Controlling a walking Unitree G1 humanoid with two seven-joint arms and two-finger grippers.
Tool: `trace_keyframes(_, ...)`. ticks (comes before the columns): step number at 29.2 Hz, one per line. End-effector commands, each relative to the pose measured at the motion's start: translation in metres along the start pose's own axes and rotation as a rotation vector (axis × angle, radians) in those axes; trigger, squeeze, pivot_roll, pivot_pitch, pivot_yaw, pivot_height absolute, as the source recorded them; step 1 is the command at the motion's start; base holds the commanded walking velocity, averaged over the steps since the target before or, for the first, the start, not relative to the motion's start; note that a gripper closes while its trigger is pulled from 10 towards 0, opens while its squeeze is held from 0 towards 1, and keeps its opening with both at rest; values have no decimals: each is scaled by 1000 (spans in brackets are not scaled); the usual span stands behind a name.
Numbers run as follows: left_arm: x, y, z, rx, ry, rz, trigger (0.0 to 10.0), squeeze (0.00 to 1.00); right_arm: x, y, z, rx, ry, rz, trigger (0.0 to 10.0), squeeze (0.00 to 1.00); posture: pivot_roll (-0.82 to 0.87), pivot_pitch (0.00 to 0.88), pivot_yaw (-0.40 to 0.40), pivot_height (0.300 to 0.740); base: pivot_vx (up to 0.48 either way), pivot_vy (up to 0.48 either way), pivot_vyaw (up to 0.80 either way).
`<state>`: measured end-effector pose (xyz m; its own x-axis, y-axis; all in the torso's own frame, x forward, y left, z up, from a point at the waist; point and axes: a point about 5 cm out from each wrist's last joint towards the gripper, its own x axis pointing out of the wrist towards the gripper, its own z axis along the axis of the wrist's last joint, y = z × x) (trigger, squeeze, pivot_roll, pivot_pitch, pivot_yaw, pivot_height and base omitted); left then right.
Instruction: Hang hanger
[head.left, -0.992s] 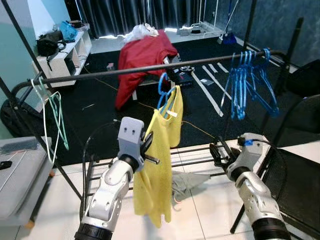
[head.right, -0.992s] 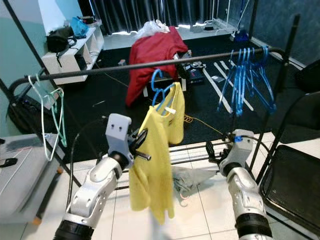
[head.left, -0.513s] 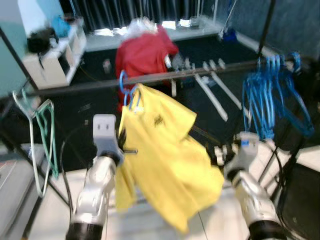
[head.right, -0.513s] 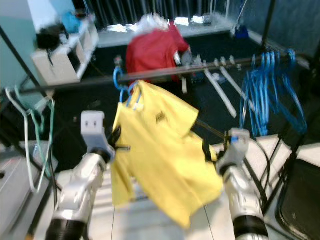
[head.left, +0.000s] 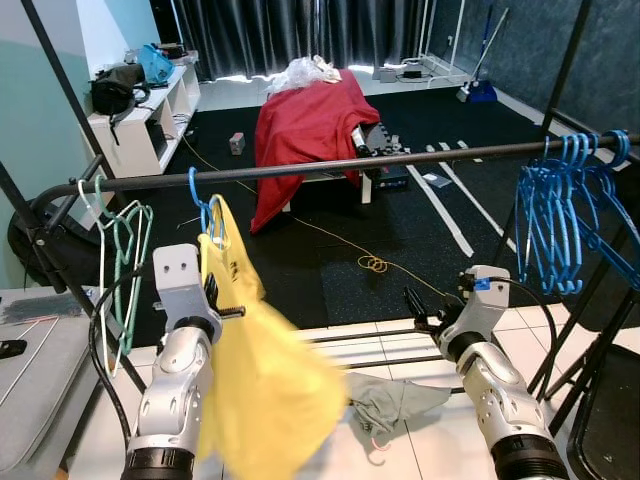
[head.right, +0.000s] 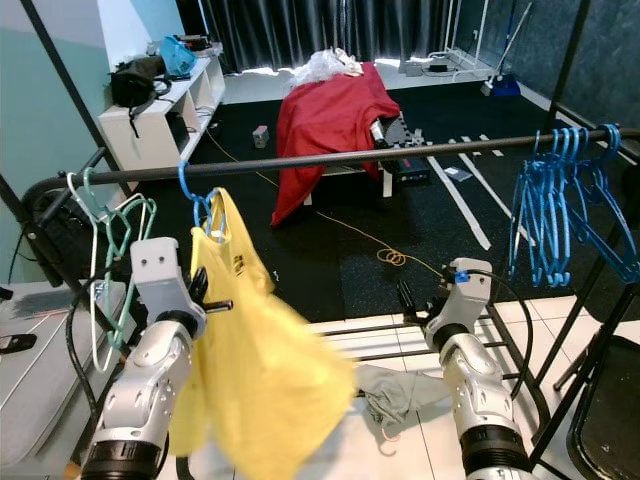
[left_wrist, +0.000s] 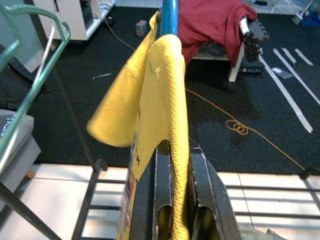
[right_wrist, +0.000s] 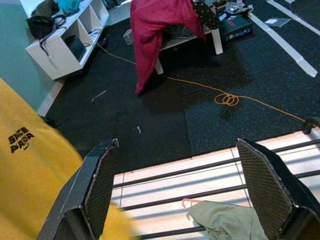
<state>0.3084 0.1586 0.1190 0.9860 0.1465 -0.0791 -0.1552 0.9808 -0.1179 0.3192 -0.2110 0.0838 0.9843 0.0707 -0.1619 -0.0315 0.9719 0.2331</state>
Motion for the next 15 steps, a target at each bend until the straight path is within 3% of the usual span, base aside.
trace_keyframes(1,-3,-1,-17,44,78,-39,10000,1000,-1,0,-4,-2,22,-1,10000,0,-190,0,55,740,0,0,0)
trace_keyframes(7,-10,-5,-29,70,113,-114,10000,1000,-1,0,-5,-1,23,-2,10000,0,-192,0,57,740,0,0,0)
trace_keyframes(10,-15,13,-17,50,20,-178,10000,1000,-1,-1,-4,1,21,-4,10000,0,-187,0,55,740,0,0,0)
trace_keyframes(15,-21,31,-11,23,-29,-189,10000,1000,-2,-1,-3,4,21,-4,10000,0,-177,0,50,740,0,0,0)
